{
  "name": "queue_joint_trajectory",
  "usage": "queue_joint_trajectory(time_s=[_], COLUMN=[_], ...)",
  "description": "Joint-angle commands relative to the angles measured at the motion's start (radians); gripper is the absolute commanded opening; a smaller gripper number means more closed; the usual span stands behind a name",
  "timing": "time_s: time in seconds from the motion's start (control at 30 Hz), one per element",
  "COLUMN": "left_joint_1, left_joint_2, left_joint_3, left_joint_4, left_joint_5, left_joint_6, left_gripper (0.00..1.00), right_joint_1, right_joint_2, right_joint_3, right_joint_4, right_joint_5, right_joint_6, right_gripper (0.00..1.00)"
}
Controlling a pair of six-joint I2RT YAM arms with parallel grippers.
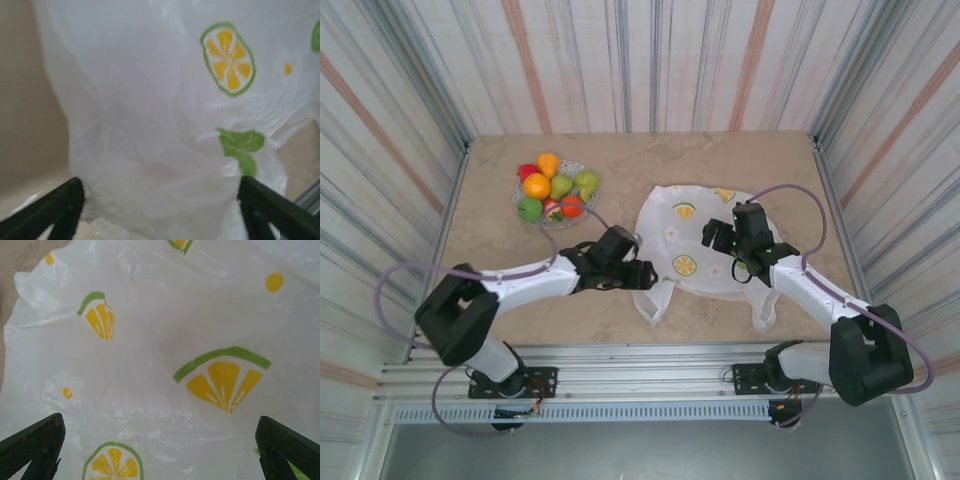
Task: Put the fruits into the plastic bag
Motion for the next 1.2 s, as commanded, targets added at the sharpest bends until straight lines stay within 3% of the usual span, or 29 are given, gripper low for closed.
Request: queue_joint_trajectory(time_s=[0.0,0.13,0.3,0.4,0.63,0.87,1.17], left_joint_1=[-0.012,-0.001,0.076,0.125,0.262,0.414,0.451], left_joint_2=[0.045,0.034,0.015,-0.009,-0.087,-0.088,-0.058], left_joint_3=[0.068,0.083,0.083,0.077,0.102,0.138,0.158], left_joint_4=[-0.027,-0.009,-0.004,-0.030,-0.168,-0.223,-0.204], left_joint_5=[0.031,0.038,0.169,0.211,0.240,0.308,0.348], left_joint_6=[0.053,0.086,0.131,0.164,0.275,0.331,0.342], left_gripper=[0.67,0.43,0.14,0.02,0.00,0.00,0.00], right_joint_1=[0.010,0.013,0.039,0.040,0.095,0.222,0.385], right_joint_2=[-0.017,-0.050,-0.081,-0.079,-0.064,0.014,0.165], right_joint_3=[0.032,0.040,0.038,0.044,0.048,0.104,0.092], right_joint_4=[-0.073,-0.106,-0.088,-0.078,-0.027,-0.046,0.090], right_joint_5=[-0.007,-0.034,-0.058,-0.063,-0.148,-0.196,-0.190], right_joint_6=[0.000,-0.050,-0.156,-0.185,-0.298,-0.528,-0.716], right_gripper=[0.99,0.99,0.99,0.99,1.00,0.92,0.79])
